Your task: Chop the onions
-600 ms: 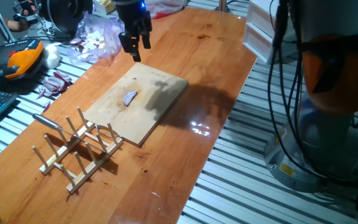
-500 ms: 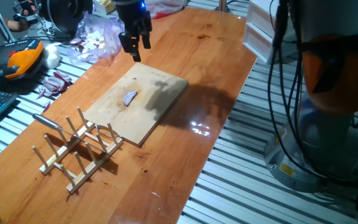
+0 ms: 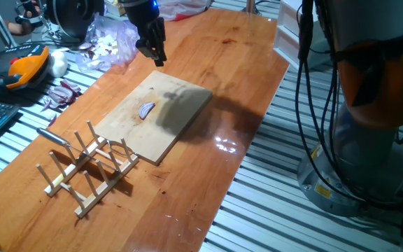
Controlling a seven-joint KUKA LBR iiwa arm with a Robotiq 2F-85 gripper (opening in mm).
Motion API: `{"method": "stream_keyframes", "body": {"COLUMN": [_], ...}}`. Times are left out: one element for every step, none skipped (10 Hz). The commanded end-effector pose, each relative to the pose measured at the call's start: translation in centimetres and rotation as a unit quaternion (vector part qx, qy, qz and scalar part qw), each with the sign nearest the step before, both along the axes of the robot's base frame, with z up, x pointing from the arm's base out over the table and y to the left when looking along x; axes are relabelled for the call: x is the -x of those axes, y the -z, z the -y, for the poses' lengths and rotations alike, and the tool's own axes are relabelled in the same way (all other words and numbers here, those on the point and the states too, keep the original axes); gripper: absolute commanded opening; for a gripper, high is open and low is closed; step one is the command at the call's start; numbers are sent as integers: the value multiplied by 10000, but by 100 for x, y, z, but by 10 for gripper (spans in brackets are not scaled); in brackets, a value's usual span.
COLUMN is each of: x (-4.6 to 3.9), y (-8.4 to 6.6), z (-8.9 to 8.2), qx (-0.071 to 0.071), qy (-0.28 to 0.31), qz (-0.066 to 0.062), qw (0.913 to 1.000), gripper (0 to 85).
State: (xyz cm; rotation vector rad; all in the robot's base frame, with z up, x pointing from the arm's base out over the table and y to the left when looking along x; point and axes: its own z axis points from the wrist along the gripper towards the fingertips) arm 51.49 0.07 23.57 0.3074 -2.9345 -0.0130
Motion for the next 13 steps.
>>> {"method": "stream_keyframes", "body": {"x": [2, 1, 3, 6, 4, 3, 3, 3, 3, 3, 3, 3, 3], "y": [0, -1, 0, 0, -1, -2, -2, -2, -2, -2, -2, -2, -2], "z": [0, 1, 2, 16, 16, 16, 16, 16, 16, 16, 16, 16, 16], "qx": [0, 0, -6, -8, 0, 15, 12, 13, 10, -33, -305, -498, -501], "qy": [3, 3, 10, 40, 78, 116, 101, 109, 94, 191, 471, 611, 468], "qz": [6, -2, 21, 6, -17, -24, -32, -47, -47, 22, 513, 819, 558], "qw": [10000, 10000, 10000, 10000, 10000, 9999, 9999, 9999, 9999, 9998, 9971, 9935, 9961], "gripper": [0, 0, 0, 0, 0, 0, 0, 0, 0, 0, 0, 0, 0]}}
